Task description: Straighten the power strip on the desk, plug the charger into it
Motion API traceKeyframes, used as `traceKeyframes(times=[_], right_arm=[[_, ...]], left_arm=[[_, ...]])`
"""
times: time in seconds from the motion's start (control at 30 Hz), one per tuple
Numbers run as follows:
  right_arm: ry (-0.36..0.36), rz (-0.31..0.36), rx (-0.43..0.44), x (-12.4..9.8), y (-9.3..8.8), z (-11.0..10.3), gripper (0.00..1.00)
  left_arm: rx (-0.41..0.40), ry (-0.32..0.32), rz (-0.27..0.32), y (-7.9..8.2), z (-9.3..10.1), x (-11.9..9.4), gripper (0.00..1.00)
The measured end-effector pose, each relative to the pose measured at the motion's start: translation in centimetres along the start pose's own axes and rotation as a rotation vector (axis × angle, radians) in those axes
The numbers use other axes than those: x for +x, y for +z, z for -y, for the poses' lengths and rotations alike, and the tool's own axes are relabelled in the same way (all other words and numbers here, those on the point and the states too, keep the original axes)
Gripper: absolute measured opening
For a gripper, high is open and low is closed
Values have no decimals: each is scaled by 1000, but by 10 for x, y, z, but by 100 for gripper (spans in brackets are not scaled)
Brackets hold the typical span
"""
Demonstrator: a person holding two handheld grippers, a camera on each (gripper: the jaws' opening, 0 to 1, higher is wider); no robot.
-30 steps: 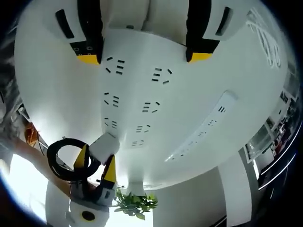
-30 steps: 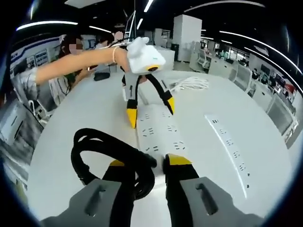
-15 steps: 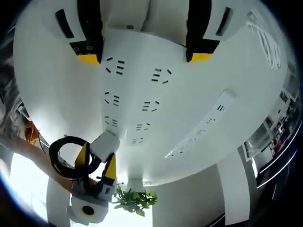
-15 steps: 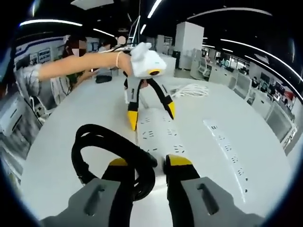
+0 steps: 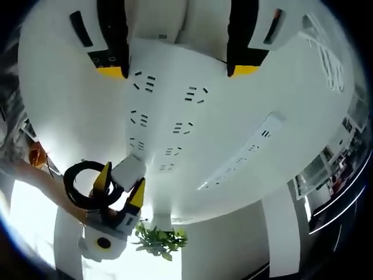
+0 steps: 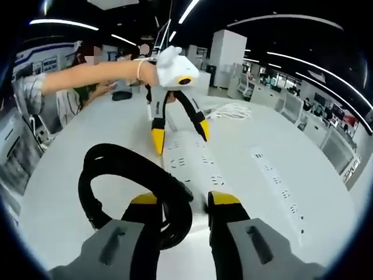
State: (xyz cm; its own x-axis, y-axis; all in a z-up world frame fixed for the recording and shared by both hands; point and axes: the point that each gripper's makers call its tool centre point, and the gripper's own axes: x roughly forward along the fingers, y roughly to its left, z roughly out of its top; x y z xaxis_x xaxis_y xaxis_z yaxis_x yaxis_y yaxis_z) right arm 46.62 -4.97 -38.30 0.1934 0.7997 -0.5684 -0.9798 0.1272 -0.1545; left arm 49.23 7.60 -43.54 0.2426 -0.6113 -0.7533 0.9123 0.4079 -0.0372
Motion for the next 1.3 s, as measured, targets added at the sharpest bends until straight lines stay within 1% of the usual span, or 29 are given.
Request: traceKeyframes(times=[0.03, 0.07, 0.17, 0.3, 0.37, 0.53, 0.63, 0.73, 0.87, 0.93, 1.0, 1.13, 1.2, 1.27, 1.3], right_arm=[[-1, 2, 10, 1, -1, 0, 31], [-3, 3, 40, 2, -2, 0, 32], [-1, -5, 82, 5, -8, -2, 39], [-5, 15, 73, 7, -9, -5, 42], [-11, 35, 70, 8, -7, -4, 45], [-32, 111, 73, 3, 6, 3, 48], [-37, 145, 81, -1, 11, 4, 49], [-52, 164, 75, -4, 14, 8, 51], [-55, 181, 82, -9, 16, 8, 54], [-56, 191, 83, -11, 16, 6, 58], [-55, 200, 94, -14, 17, 4, 58], [-67, 221, 103, -20, 18, 6, 58], [-72, 223, 100, -22, 18, 5, 59], [-76, 228, 100, -24, 18, 5, 59], [-77, 229, 101, -25, 18, 5, 60]], left_arm=[[-3, 0, 2, 0, 0, 0, 69], [-5, 0, 3, 0, -1, -1, 69], [-9, 3, 8, 0, 1, -2, 69], [-12, 7, 47, 4, 4, -6, 72], [-10, 10, 58, 6, 4, -7, 74], [-12, 7, 90, 9, 6, -10, 76], [-9, 7, 119, 13, 7, -10, 78], [-10, 2, 149, 16, 10, -11, 80], [-11, 10, 191, 21, 13, -15, 82], [-5, 10, 223, 25, 16, -19, 83], [-5, 9, 257, 28, 19, -22, 84], [-11, 21, 291, 29, 20, -29, 86], [2, 34, 301, 28, 20, -32, 89], [12, 44, 327, 28, 20, -36, 93], [12, 46, 336, 27, 21, -38, 94]])
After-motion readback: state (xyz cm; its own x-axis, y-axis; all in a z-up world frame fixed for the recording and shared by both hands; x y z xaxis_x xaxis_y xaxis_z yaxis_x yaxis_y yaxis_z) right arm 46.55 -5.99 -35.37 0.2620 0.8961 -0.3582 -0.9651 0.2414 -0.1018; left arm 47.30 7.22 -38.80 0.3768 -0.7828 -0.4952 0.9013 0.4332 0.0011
